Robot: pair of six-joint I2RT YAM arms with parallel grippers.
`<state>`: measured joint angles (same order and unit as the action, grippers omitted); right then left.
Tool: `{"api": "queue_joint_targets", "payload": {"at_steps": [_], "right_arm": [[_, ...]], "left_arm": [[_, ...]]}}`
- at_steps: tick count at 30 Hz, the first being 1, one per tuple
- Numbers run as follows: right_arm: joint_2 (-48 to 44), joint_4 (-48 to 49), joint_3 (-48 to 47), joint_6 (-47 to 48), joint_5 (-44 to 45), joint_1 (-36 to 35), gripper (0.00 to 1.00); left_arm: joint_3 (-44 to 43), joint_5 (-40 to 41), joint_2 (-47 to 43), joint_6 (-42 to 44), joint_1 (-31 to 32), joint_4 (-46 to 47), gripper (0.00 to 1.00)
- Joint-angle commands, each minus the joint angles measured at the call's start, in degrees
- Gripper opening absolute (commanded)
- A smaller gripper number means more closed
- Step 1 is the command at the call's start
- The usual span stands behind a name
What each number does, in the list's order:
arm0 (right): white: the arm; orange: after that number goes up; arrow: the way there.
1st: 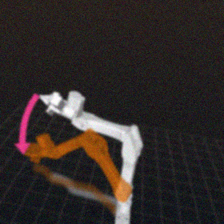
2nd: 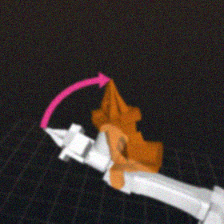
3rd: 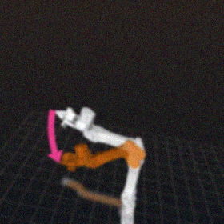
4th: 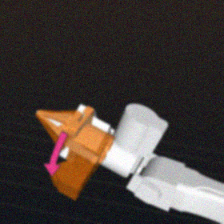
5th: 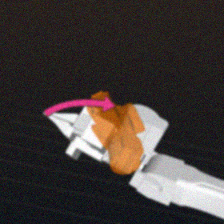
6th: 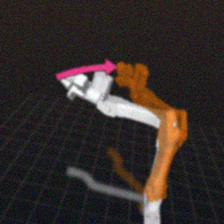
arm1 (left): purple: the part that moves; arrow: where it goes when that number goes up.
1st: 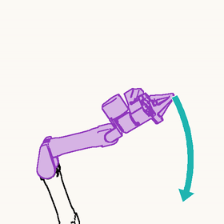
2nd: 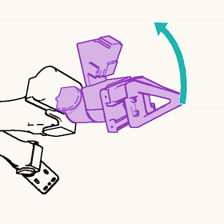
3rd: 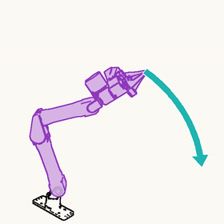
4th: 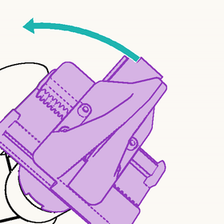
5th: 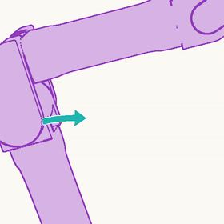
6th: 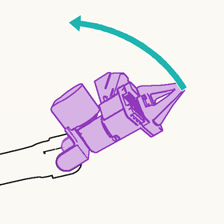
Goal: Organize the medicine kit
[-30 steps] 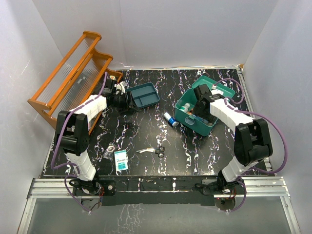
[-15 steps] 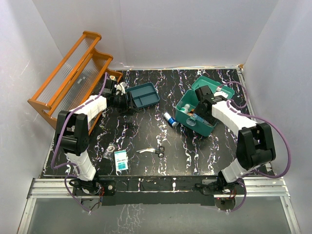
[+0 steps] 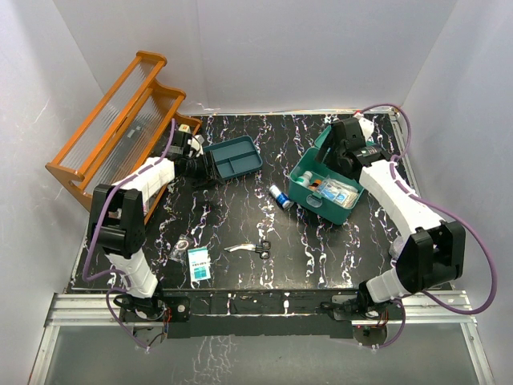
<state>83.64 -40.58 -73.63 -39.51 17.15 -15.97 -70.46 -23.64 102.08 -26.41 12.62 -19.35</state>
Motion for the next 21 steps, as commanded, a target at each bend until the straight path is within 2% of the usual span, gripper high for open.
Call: {"api": "queue_joint_targets", "payload": {"at_steps": [1,8,14,21], "right_arm": [[-2.77,9.38,-2.77,6.43,-10.12,0.17,0.66],[-1.5,12.31,-5.42,11.67,-14.45,-4.37,0.67],[-0.56,15.79,-6.28,17.75,-15.37,-12.11,0.69],[4.23,14.08,-7.34,23.27,-8.05,-22.07,0.7]], "left_arm": [[1.06,7.02,-7.19,-1.16,0.17,-1.2,0.52],[4.05,14.72,-14.29,-3.09,0.17,-0.95,0.54],[7.83,21.13,-22.1,-3.45,0.17,-2.26,0.55],[9.93,26.55,-30.76,-1.45,0.15,-3.23,0.57]]}}
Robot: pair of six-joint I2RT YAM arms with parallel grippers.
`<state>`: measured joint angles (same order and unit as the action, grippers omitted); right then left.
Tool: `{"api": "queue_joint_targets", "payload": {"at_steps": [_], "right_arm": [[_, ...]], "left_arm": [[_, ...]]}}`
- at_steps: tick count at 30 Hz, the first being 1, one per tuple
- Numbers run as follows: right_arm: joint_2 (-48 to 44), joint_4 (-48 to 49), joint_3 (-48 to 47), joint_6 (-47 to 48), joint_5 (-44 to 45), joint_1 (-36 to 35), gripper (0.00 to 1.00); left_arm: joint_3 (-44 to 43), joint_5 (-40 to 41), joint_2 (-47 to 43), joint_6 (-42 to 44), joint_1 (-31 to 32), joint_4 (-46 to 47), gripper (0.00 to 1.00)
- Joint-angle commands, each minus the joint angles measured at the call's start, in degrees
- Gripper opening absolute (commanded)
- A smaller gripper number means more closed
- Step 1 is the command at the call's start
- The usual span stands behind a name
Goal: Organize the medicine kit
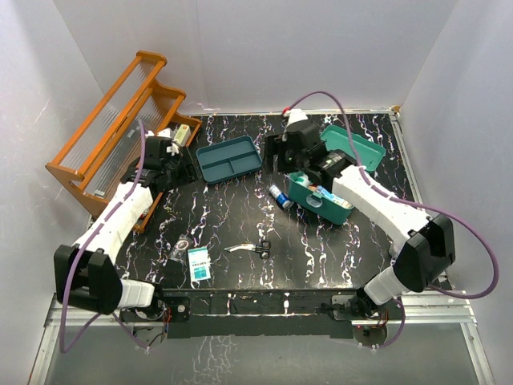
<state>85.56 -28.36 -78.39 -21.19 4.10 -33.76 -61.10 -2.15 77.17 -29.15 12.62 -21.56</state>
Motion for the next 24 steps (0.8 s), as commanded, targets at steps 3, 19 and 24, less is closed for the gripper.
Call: {"api": "queue_joint_targets", "payload": {"at_steps": [3,19,24], "right_arm": [[3.74,1.97,-1.24,5.74,8.35,-8.2,0.7],[22.32,-8.69,-7.37,8.97,28.79,-12.16,0.55],[27.32,-10.0,-10.24,11.37,30.35,-12.15,0.49]], "left_arm": [[0.44,8.23,-9.06,1.55,0.14,-1.71,0.58],[3.89,12.11,-17.76,0.01,0.18,2.23,0.88],[4.05,11.18,-16.6,1.33,0.18,2.68,0.99]]}}
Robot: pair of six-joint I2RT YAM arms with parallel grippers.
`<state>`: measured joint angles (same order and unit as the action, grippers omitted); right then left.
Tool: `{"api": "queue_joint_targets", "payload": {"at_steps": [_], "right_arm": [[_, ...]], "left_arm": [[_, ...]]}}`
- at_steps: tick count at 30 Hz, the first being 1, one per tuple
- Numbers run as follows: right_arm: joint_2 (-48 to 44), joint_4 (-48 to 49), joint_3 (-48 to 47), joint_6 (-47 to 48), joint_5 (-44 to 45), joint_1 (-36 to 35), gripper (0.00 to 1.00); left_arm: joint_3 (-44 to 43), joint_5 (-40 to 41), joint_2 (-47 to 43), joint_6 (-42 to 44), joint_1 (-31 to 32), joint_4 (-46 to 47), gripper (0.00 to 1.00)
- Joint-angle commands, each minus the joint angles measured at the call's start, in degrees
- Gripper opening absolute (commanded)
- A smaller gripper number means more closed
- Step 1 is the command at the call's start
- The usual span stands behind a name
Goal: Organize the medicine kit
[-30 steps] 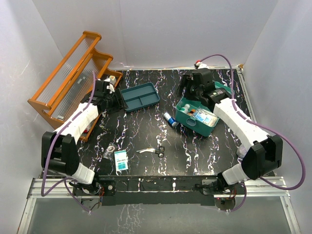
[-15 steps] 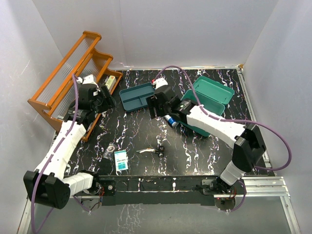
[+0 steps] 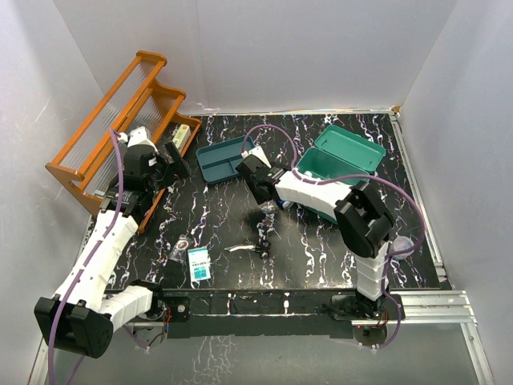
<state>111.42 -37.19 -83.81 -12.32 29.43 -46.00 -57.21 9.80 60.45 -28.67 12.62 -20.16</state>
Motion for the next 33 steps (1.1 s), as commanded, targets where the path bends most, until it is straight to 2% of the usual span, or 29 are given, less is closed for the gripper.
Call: {"api": "queue_joint_targets", "payload": {"at_steps": [1,12,21,28,33], "right_arm": [[2.31,-1.21,-5.28,3.24,5.03,0.04,0.48],[9.21,-1.83,-7.16,5.4,3.67,0.37,0.4],[11.15,-4.19,-7.64,2.02,1.97,2.27,0.46],[10.53,-2.03,-6.25,3.65,3.5,3.86,0.37],[9.21,-0.58,-4.9,6.95,0.73,6.13,0.21]], "left_arm": [[0.19,-0.75,0.31,0.96,0.21,1.46,0.99],[-0.23,-2.86,2.18,1.95,0.21,3.32,0.99],[0.41,-4.42,3.09,2.09,0.17,4.96,0.99],[0.52,-5.13,3.95,2.05,0.15,6.11,0.99],[-0.01,-4.66,4.85,5.46,0.15,6.65,0.99]]}}
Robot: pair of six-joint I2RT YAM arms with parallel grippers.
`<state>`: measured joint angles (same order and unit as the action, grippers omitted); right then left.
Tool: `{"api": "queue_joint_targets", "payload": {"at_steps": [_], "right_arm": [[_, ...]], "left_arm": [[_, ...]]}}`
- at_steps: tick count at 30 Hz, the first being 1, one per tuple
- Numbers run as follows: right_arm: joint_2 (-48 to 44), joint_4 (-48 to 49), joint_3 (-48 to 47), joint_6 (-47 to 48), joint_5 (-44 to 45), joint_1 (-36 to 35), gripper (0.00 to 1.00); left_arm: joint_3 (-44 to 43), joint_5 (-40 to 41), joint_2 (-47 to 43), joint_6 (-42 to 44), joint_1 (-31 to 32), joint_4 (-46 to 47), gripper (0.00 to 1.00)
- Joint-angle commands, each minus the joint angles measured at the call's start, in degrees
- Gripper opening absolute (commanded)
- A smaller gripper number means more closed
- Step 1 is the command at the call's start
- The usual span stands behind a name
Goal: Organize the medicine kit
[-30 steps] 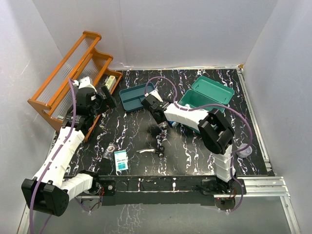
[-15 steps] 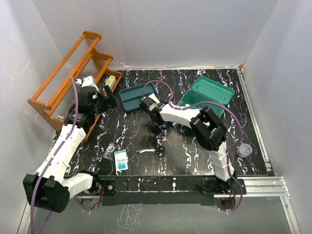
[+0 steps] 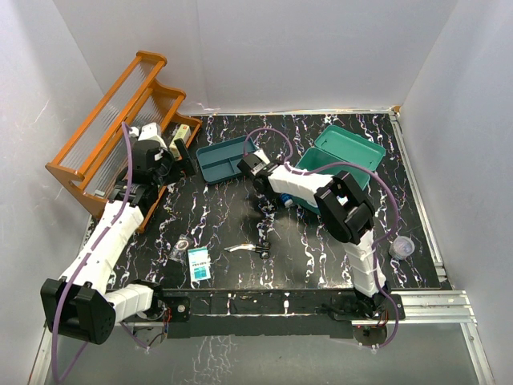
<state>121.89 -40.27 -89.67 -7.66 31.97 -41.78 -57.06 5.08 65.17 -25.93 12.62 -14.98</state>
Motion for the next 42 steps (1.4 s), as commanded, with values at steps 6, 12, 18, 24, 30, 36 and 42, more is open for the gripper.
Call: {"api": "queue_joint_targets", "payload": {"at_steps": [6,12,18,24,30,36,42], "right_arm": [[-6.35,4.86,1.16,3.24,-9.76,1.97,0.15],[-12.1,7.0,0.25,2.33,-15.04,1.99,0.15],[-23.48,14.27,5.07,-0.55,-15.79,2.57,0.15],[-36.53,21.96,12.3,-3.56,-15.57,7.1,0.15],[-45.49,23.92,18.19,-5.2,-17.93,16.17,0.17],[-50.1,23.75,21.97,-4.9,-19.2,21.28,0.18],[-50.95,23.4,23.85,-3.74,-19.63,23.44,0.18]], "left_arm": [[-0.13,-1.3,1.1,2.55,0.14,2.48,0.99],[0.78,-7.11,2.48,2.45,0.2,5.41,0.99],[1.48,-23.81,5.31,2.37,0.79,11.98,0.98],[-2.3,-30.87,10.73,0.96,3.2,16.26,0.96],[-10.64,-32.52,20.66,-0.68,10.6,16.39,0.93],[-20.26,-31.78,33.36,-5.4,16.87,16.63,0.85],[-30.89,-30.45,44.58,-6.28,19.9,12.86,0.81]]}}
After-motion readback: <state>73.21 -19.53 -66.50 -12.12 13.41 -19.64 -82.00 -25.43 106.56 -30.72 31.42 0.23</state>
